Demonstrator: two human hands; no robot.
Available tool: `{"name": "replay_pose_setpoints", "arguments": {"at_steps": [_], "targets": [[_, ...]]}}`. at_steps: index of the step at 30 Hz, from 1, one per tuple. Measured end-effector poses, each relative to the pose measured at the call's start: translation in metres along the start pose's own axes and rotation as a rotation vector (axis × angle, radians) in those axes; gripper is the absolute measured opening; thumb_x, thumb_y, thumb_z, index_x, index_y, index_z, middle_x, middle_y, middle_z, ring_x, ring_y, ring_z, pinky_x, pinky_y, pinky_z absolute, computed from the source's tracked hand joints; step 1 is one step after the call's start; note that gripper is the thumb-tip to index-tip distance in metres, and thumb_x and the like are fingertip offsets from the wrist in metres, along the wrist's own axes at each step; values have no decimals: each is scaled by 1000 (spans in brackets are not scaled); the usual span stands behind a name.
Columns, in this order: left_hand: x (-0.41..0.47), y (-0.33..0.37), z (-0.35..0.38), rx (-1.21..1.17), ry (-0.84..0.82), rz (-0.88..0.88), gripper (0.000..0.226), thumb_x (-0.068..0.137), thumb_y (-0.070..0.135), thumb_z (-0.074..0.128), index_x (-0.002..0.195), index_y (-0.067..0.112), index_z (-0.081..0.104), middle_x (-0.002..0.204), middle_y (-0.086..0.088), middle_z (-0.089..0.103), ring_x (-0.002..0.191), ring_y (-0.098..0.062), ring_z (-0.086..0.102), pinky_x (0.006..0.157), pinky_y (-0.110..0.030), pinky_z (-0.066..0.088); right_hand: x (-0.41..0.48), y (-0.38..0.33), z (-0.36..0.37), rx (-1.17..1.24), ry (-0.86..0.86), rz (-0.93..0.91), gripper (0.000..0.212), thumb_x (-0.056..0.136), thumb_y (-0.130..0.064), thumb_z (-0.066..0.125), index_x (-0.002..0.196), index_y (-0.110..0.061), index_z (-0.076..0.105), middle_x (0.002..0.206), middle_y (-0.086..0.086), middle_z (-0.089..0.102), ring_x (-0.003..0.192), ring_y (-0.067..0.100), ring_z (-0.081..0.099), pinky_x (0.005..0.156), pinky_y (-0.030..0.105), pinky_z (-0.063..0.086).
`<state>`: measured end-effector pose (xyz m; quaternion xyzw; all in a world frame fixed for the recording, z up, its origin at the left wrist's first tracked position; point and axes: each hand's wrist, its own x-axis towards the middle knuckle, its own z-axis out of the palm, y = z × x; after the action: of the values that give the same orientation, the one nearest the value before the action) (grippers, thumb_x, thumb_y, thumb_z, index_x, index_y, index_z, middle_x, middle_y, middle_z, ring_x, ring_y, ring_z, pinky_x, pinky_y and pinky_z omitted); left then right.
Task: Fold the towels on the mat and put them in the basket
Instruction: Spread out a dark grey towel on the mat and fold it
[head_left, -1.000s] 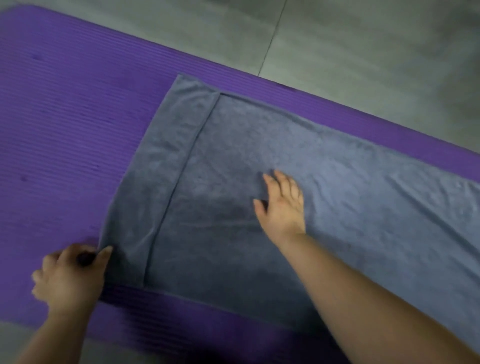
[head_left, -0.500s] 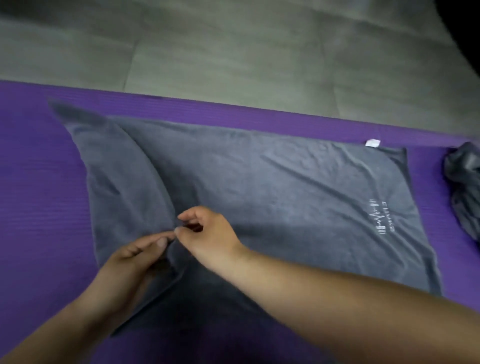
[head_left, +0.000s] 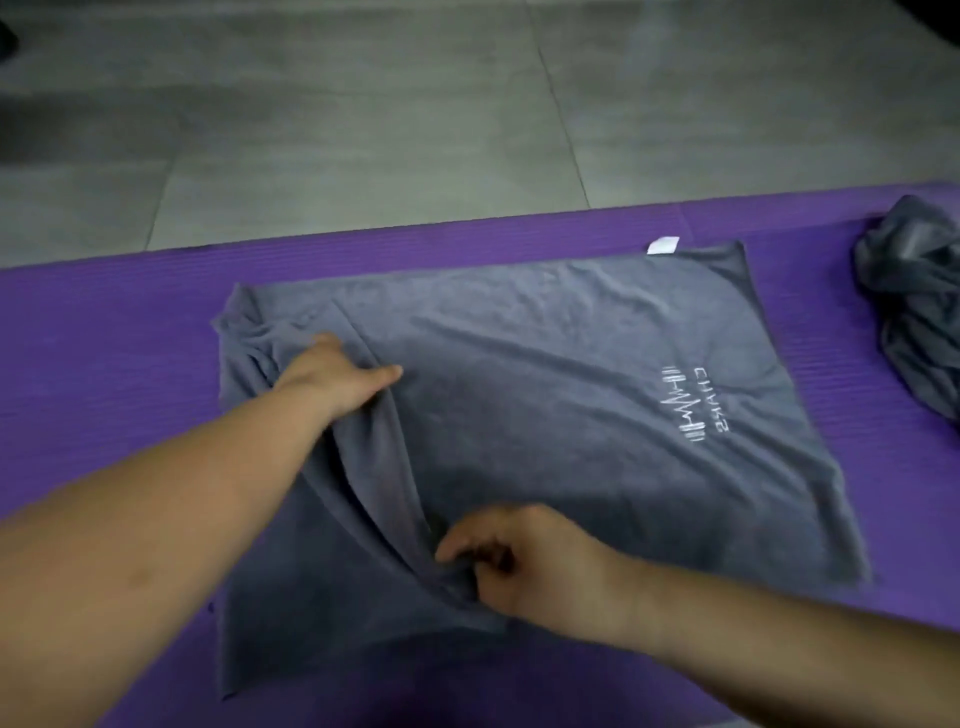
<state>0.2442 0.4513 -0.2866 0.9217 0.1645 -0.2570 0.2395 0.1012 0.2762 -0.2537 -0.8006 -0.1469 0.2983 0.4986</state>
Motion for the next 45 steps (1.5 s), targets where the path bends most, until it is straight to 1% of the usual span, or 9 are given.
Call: {"name": "replay_pose_setpoints", "arguments": {"at_steps": [4,7,11,21,26,33,38,41,45], "targets": [[-3,20,54,254,24,3,78,80,43,64,137,6,25,143,-17,31,130,-35,36,102,-40,35,-35,47,15,200,155,132,39,68,-15,45,98,-6,69,69,-24,61,68,-19,54,68,2,40],[-8,17,62,336,101,31,60,85,30,58,132,6,30,135,-18,38,123,-37,41,94,-41,39,-47,64,7,214,241,188,32,72,0,47,89,-21,63,70,-23,60,70,-16,55,69,3,40],[7,5,37,208,250,30,45,92,17,44,132,3,29,127,-23,50,118,-37,47,94,-41,39,-44,71,-9,164,222,159,33,76,13,44,97,-2,64,73,-20,53,68,-19,53,66,1,38],[26,10,0,-298,167,11,40,93,-3,35,129,7,50,123,-21,54,103,-36,57,92,-39,44,-41,93,-38,332,260,297,47,75,20,40,70,-23,57,62,-10,57,45,-4,48,48,10,42],[7,114,6,-212,232,381,43,92,-3,38,135,4,43,135,-18,47,108,-10,59,76,-1,40,-70,110,-77,488,538,338,43,78,23,40,78,-19,50,66,-1,53,42,-6,48,41,8,40],[-42,255,83,-246,-84,827,58,89,-2,47,142,10,26,145,-11,36,131,-24,39,102,-17,30,-140,176,-127,562,1032,506,39,84,19,39,75,-16,54,42,-16,58,37,-6,49,40,5,37],[-77,190,154,62,-261,910,52,87,16,58,136,10,39,145,-11,29,123,-27,43,97,-11,26,-171,207,-119,499,1228,713,37,85,16,40,71,-16,51,40,-13,57,36,-4,50,40,5,39],[-97,120,178,264,-335,870,44,88,30,56,130,17,50,143,-2,35,129,-20,40,107,-24,28,-177,219,-119,377,1338,831,24,84,7,51,74,-14,57,66,1,57,48,2,50,55,14,39],[-120,57,186,402,-141,1037,48,68,50,44,106,24,57,109,-1,64,94,-18,65,74,-31,54,-170,203,-122,171,1319,864,9,86,-16,60,82,-9,56,81,5,56,76,13,52,68,22,33]]}}
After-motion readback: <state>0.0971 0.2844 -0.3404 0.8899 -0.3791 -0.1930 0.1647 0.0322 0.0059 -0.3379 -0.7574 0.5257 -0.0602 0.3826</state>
